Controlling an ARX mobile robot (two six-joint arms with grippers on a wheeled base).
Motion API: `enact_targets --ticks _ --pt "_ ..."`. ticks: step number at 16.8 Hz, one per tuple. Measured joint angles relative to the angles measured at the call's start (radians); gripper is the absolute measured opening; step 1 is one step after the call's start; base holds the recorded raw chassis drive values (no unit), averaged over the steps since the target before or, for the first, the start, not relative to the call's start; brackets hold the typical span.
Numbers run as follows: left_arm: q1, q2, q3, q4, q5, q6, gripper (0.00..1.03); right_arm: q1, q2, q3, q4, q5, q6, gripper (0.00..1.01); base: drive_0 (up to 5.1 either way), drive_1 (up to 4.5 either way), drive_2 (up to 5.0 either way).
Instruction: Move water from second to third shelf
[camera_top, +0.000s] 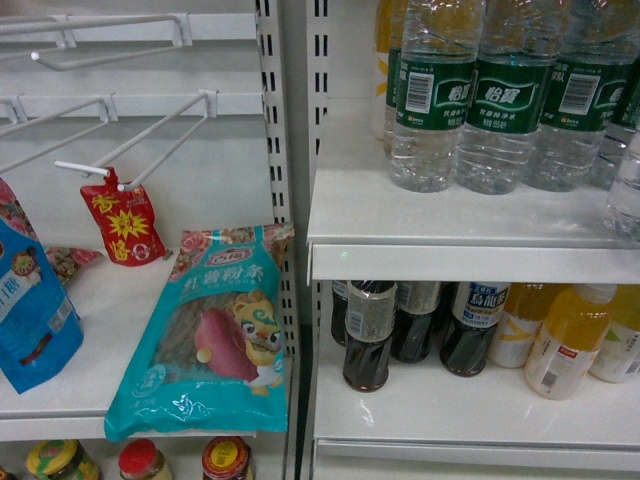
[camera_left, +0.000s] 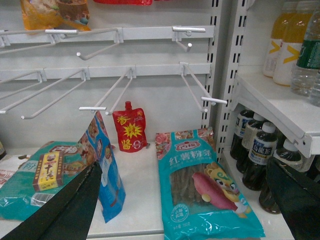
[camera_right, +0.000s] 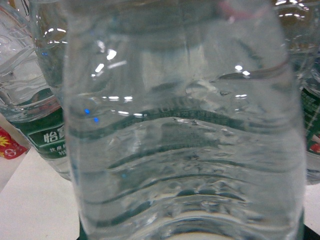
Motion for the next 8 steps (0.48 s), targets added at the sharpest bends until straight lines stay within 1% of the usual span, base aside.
enact_targets --ticks 1,3,5,8 --pt "0.0 0.0 0.0 0.0 0.0 0.0 0.98 0.013 0.045 0.036 0.003 0.005 0.001 0.43 0.0 0.0 0.0" --pt "0.0 0.0 0.0 0.0 0.0 0.0 0.98 0.026 0.074 0.052 0.013 0.016 0.002 0.43 0.0 0.0 0.0" --pt "0.0 0.0 0.0 0.0 0.0 0.0 0.98 0.037 0.108 0.074 0.027 0.022 0.016 0.43 0.0 0.0 0.0" --pt "0.0 0.0 0.0 0.0 0.0 0.0 0.98 0.037 0.138 0.095 0.039 0.029 0.021 0.43 0.0 0.0 0.0"
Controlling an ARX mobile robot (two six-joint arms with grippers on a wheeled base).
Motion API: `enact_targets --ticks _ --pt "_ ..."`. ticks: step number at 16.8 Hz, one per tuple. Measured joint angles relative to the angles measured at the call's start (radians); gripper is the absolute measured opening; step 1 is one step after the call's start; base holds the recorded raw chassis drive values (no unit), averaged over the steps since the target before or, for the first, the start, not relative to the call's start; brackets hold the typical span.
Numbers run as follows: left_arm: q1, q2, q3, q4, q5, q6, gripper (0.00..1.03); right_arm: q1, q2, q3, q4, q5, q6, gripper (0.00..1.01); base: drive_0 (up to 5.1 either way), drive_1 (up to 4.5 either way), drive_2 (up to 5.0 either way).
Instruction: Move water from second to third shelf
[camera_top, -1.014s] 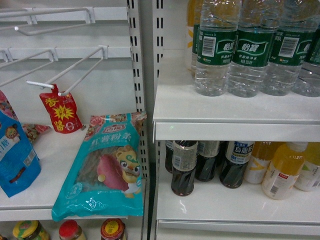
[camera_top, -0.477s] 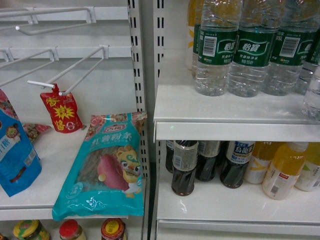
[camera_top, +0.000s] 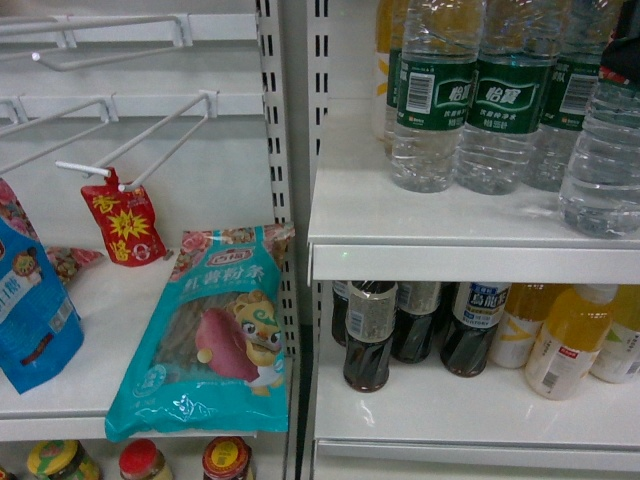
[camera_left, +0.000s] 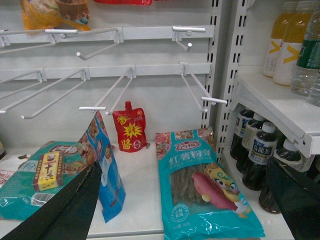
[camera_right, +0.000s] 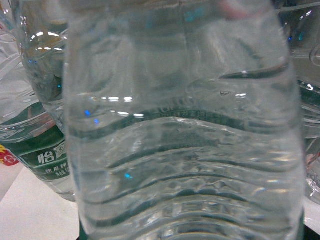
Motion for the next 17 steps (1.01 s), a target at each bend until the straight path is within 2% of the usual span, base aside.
enact_targets --ticks 17 --pt "0.0 0.0 0.0 0.0 0.0 0.0 0.98 -0.013 0.053 0.031 0.045 0.008 0.01 0.43 0.0 0.0 0.0"
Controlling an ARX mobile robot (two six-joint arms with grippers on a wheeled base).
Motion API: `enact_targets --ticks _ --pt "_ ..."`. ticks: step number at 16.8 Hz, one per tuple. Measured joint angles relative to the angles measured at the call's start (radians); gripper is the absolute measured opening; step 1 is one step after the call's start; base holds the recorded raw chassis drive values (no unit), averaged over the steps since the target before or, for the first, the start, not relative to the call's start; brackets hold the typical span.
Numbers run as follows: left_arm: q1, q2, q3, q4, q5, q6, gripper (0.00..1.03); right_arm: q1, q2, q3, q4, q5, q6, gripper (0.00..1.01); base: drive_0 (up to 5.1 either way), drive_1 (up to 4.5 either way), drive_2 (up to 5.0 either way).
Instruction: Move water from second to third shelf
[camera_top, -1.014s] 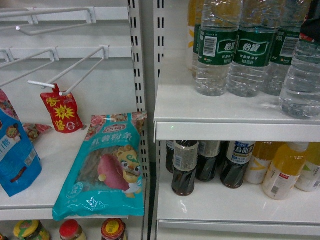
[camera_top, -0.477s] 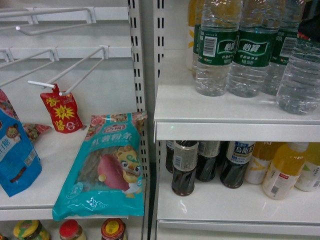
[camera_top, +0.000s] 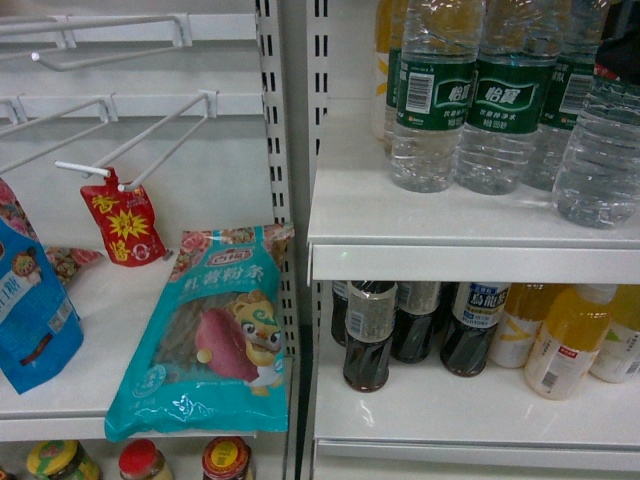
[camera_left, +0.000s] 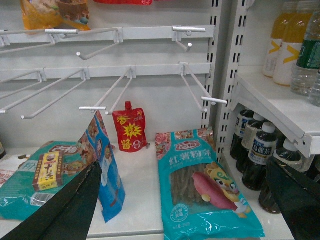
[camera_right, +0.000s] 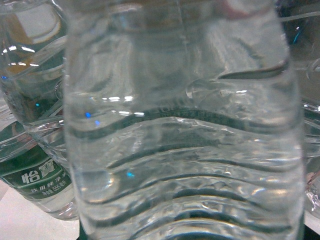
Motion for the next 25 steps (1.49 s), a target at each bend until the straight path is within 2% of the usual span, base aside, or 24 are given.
enact_targets --ticks 1,4,5,6,8,11,14,17,18,20,22,24,25 --pt "0.0 0.0 0.0 0.0 0.0 0.0 0.98 0.0 0.0 -0.001 -0.001 0.001 0.0 0.59 0.0 0.0 0.0" --pt "0.0 0.0 0.0 0.0 0.0 0.0 0.98 -0.001 -0.012 -0.002 0.016 0.0 0.0 0.92 0.0 0.0 0.0" --pt "0.0 0.0 0.0 0.0 0.0 0.0 0.98 -0.002 -0.016 -0.002 0.016 0.0 0.0 0.99 0.0 0.0 0.0" --pt "0.0 0.0 0.0 0.0 0.0 0.0 0.98 -0.003 -0.017 -0.002 0.016 0.0 0.0 0.96 0.0 0.0 0.0" --pt "0.0 0.0 0.0 0.0 0.0 0.0 0.98 -0.008 -0.02 -0.002 0.016 -0.001 -0.013 0.98 0.0 0.0 0.0" --pt "0.0 0.0 0.0 0.0 0.0 0.0 0.98 -0.006 -0.071 -0.02 0.011 0.004 -0.07 0.98 0.0 0.0 0.0" --pt "0.0 0.0 0.0 0.0 0.0 0.0 0.98 0.001 -0.127 -0.045 -0.045 0.008 -0.121 0.98 0.0 0.0 0.0" --pt "0.0 0.0 0.0 0.0 0.0 0.0 0.98 0.009 -0.228 -0.075 -0.132 -0.005 -0.157 0.98 0.0 0.0 0.0" --pt "0.0 0.0 0.0 0.0 0.0 0.0 0.98 0.018 -0.28 -0.097 -0.13 -0.022 -0.173 0.98 0.0 0.0 0.0" --pt "0.0 0.0 0.0 0.0 0.0 0.0 0.98 0.018 -0.387 -0.161 -0.144 -0.039 -0.22 0.98 0.0 0.0 0.0" --pt "0.0 0.0 0.0 0.0 0.0 0.0 0.98 -0.011 -0.486 -0.246 -0.146 -0.039 -0.251 0.98 0.0 0.0 0.0" --pt "0.0 0.0 0.0 0.0 0.0 0.0 0.98 -0.062 -0.613 -0.325 -0.174 -0.085 -0.277 0.98 0.0 0.0 0.0" --pt "0.0 0.0 0.0 0.0 0.0 0.0 0.98 -0.066 -0.671 -0.378 -0.084 -0.03 -0.246 0.91 0.0 0.0 0.0"
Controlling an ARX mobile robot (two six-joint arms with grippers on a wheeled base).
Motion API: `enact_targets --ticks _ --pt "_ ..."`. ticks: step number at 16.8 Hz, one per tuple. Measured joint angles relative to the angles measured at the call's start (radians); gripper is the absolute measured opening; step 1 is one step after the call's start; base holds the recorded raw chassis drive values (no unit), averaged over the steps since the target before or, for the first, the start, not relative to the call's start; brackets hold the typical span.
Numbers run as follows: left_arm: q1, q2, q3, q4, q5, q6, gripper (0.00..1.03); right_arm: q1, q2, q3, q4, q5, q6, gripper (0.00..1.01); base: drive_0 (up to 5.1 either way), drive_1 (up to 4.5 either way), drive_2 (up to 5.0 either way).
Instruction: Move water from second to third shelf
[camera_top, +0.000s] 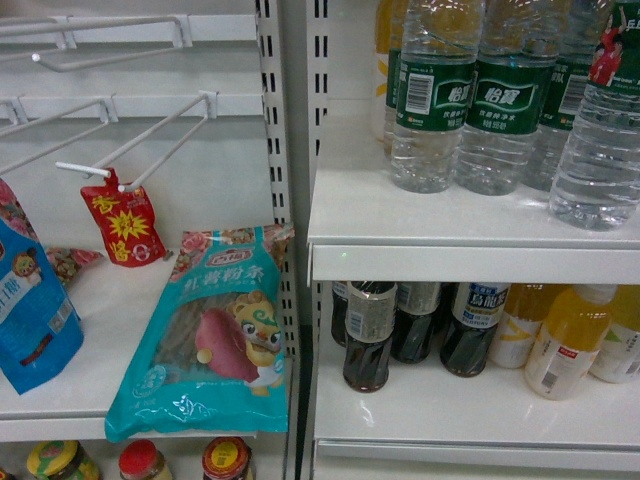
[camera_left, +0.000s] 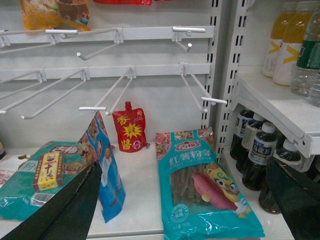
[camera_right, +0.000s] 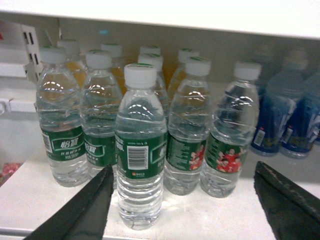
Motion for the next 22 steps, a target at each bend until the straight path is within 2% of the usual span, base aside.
enact_targets --ticks 1,2,4,5,7,13,22 --pt "0.0 0.0 0.0 0.0 0.0 0.0 0.98 0.001 -0.093 -0.073 0.01 0.06 0.042 0.78 0.0 0.0 0.0" --pt "0.0 0.0 0.0 0.0 0.0 0.0 0.98 0.001 -0.193 -0.152 -0.036 0.068 0.065 0.65 0.0 0.0 0.0" --pt "0.0 0.0 0.0 0.0 0.0 0.0 0.98 0.001 -0.34 -0.248 -0.084 0.072 0.082 0.41 0.0 0.0 0.0" --pt "0.0 0.0 0.0 0.0 0.0 0.0 0.98 0.001 -0.363 -0.296 -0.005 0.071 0.083 0.28 0.0 0.0 0.0" --pt "0.0 0.0 0.0 0.0 0.0 0.0 0.98 0.001 -0.388 -0.371 -0.002 0.072 0.085 0.02 0.0 0.0 0.0" --pt "0.0 0.0 0.0 0.0 0.0 0.0 0.98 0.001 -0.549 -0.482 -0.048 0.072 0.089 0.02 0.0 0.0 0.0" --pt "0.0 0.0 0.0 0.0 0.0 0.0 0.98 0.001 -0.696 -0.533 -0.123 0.072 0.089 0.02 0.0 0.0 0.0"
